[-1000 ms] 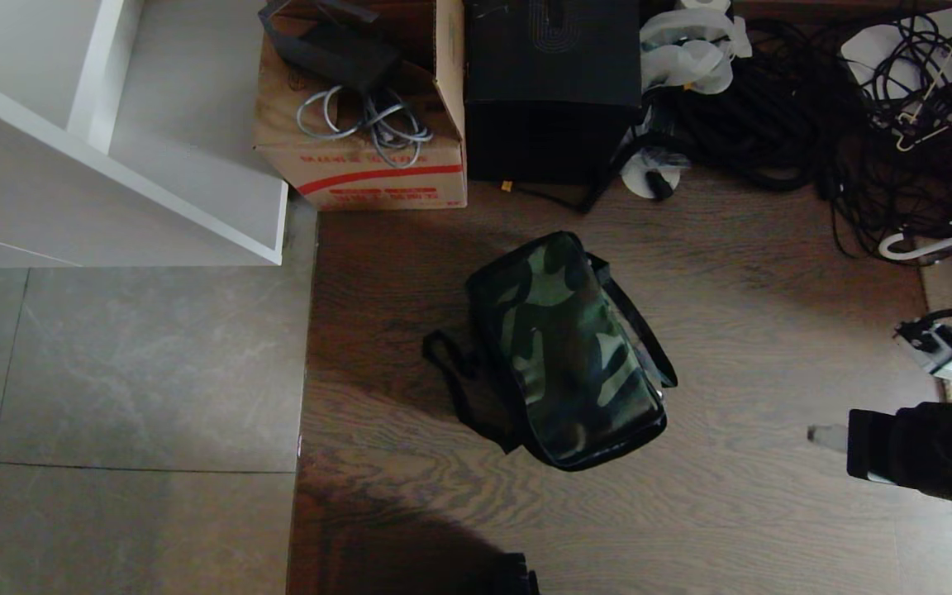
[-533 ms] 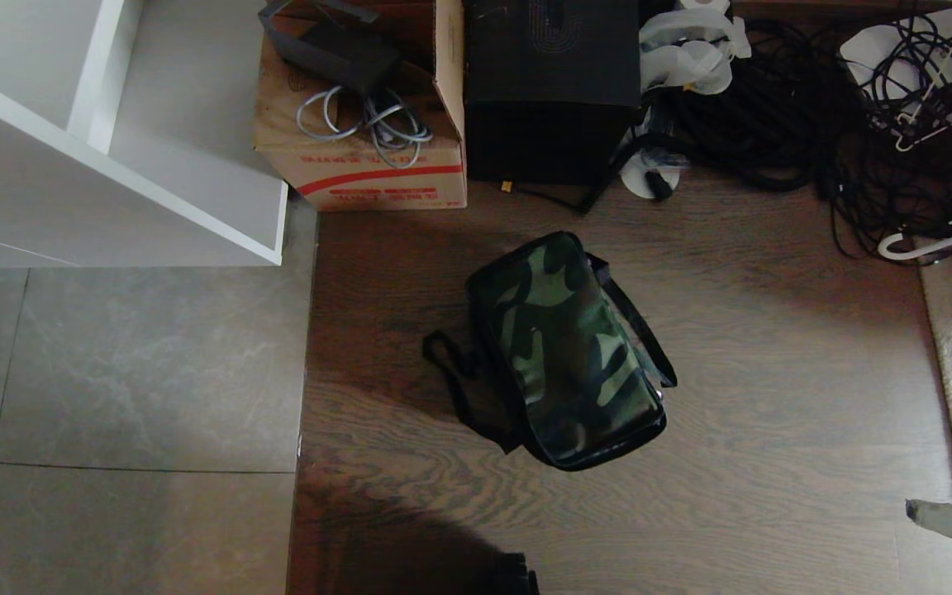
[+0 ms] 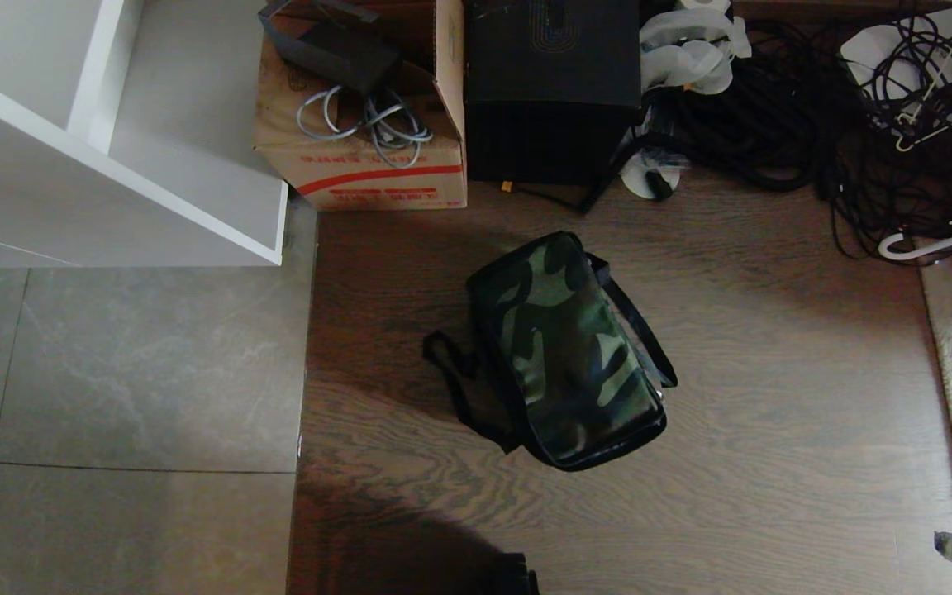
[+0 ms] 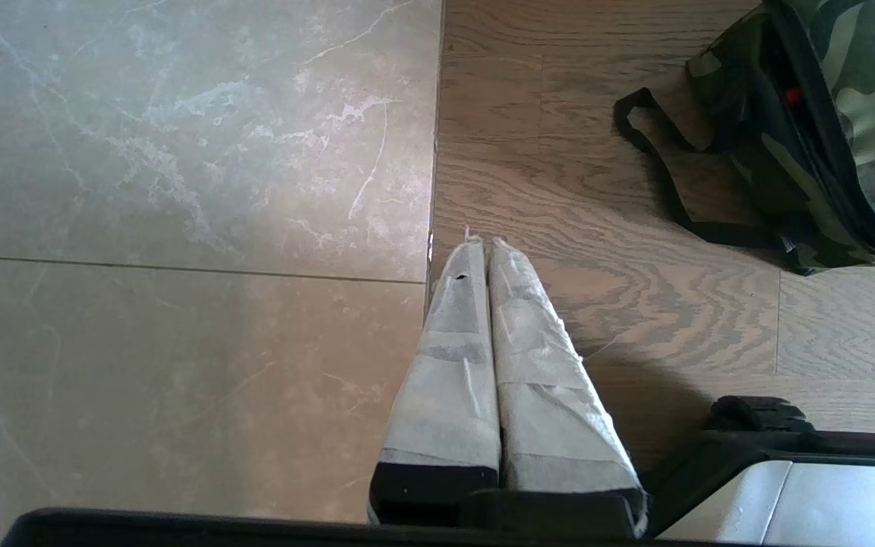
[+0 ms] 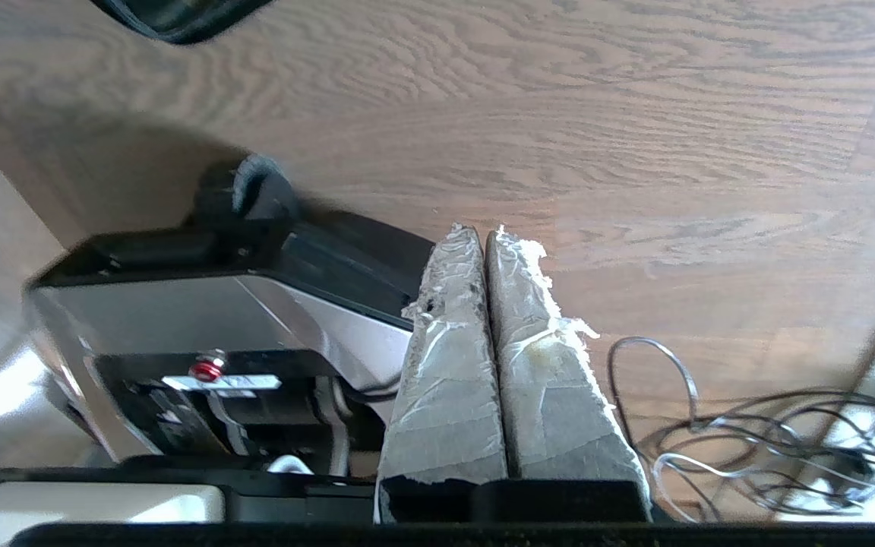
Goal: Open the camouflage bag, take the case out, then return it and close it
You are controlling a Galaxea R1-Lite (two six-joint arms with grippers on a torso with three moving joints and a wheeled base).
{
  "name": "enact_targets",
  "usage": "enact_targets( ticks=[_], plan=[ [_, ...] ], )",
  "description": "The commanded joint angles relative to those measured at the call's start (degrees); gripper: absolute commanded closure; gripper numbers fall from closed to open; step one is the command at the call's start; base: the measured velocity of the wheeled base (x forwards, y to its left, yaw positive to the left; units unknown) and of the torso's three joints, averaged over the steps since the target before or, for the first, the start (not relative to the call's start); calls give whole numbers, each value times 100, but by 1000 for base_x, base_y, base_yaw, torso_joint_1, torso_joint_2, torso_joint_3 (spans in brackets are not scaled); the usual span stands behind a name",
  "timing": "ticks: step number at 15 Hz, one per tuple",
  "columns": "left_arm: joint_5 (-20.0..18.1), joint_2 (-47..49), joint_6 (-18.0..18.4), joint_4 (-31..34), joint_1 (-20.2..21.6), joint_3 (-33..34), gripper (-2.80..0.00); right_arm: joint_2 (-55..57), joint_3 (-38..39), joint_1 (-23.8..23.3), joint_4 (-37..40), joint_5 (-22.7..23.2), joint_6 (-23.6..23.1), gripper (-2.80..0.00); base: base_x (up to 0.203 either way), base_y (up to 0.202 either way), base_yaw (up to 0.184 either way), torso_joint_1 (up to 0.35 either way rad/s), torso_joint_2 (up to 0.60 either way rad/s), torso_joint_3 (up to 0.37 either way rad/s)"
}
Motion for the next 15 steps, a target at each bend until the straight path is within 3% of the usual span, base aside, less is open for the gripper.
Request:
enact_targets(
  ticks=[1,4,7,9,15],
  plan=[
    [0,6,0,2,0,-4,0,-314,48,5,10,7,75,0,0,0,0,0,0,0],
    [0,6,0,2,0,-4,0,-948,425,-69,-70,26,-154,0,0,0,0,0,0,0],
    [0,6,0,2,0,2,0,-1917,1122,-415,-184,27,-1013,0,0,0,0,0,0,0],
    [0,6,0,2,0,2,0,-2586,1637,-531,-439,55,-1291,0,0,0,0,0,0,0],
    [0,6,0,2,0,-4,0,-3892,2549,-567,-1410,93,-1522,0,0,0,0,0,0,0]
  ],
)
